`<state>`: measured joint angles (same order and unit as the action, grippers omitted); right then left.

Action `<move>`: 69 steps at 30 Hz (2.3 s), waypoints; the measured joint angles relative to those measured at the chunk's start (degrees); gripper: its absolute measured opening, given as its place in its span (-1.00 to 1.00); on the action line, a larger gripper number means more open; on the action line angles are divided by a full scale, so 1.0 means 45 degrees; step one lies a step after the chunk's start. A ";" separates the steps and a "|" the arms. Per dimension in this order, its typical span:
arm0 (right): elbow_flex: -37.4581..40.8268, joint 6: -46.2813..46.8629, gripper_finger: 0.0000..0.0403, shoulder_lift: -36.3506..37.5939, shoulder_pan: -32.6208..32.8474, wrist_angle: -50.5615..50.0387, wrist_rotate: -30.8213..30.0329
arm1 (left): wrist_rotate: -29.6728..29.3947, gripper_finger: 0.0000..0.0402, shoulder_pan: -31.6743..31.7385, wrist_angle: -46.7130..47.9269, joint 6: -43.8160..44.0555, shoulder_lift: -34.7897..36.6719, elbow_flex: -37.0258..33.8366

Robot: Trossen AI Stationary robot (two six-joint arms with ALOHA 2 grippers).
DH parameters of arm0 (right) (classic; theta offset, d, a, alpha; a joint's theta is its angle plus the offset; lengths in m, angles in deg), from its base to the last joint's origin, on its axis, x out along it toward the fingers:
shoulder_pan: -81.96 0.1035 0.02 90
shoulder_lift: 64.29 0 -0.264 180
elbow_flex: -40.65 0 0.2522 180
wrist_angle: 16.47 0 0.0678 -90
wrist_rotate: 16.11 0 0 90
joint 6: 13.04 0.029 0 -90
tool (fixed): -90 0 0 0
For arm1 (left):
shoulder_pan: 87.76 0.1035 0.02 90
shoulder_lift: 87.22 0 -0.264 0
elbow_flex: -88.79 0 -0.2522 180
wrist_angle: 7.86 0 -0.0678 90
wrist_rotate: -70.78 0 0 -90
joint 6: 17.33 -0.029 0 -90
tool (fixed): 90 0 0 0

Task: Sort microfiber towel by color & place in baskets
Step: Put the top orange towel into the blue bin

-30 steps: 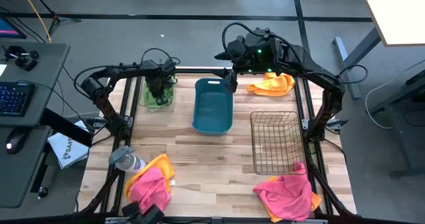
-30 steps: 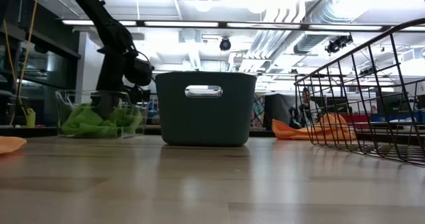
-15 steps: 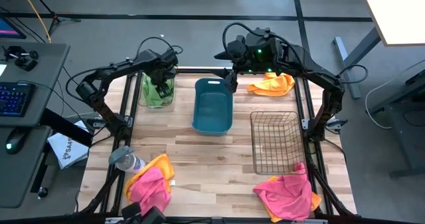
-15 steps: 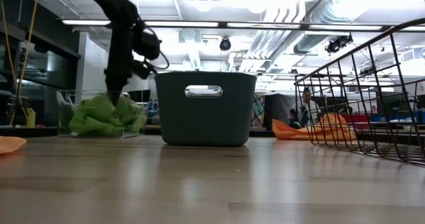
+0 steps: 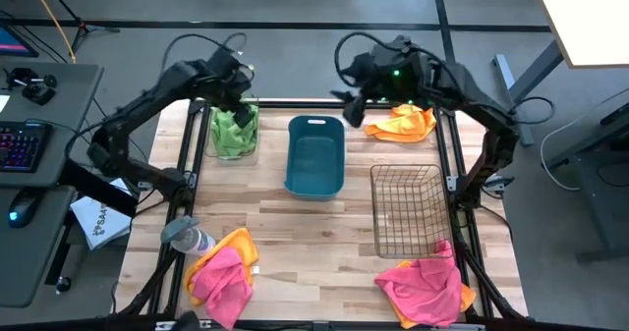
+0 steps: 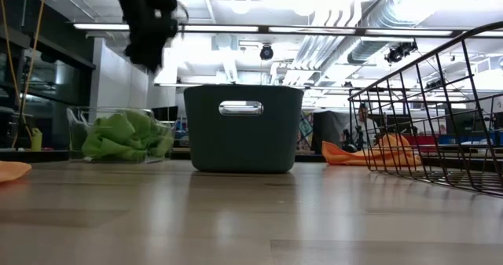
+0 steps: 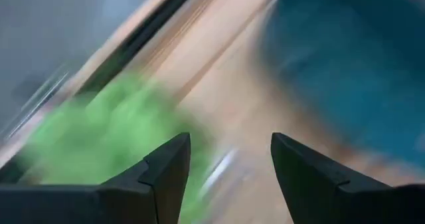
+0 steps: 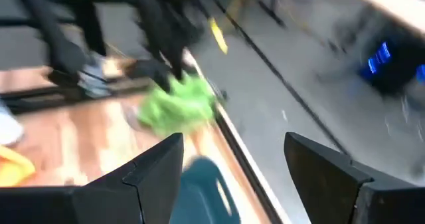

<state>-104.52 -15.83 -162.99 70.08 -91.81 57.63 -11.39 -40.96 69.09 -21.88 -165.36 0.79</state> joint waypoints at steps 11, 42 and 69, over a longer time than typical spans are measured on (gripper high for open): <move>0.4486 0.3521 0.29 0.0159 -0.2885 -0.3385 -0.0392 | 0.2346 0.00 -0.1922 -0.6174 0.3922 0.3866 -0.1942; 1.6674 0.8646 0.29 0.0624 -0.9782 0.4147 0.0767 | 0.0099 0.00 -0.4341 -0.6791 0.6666 0.6609 -0.2716; 1.4540 0.7683 -0.98 0.6387 -0.5832 0.3650 0.1422 | 0.0769 0.00 -0.4322 -0.9378 0.4486 0.7771 -0.2711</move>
<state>-39.09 18.74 -134.25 43.83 -75.39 64.03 -7.92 -60.41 26.89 -1.69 -130.39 -11.41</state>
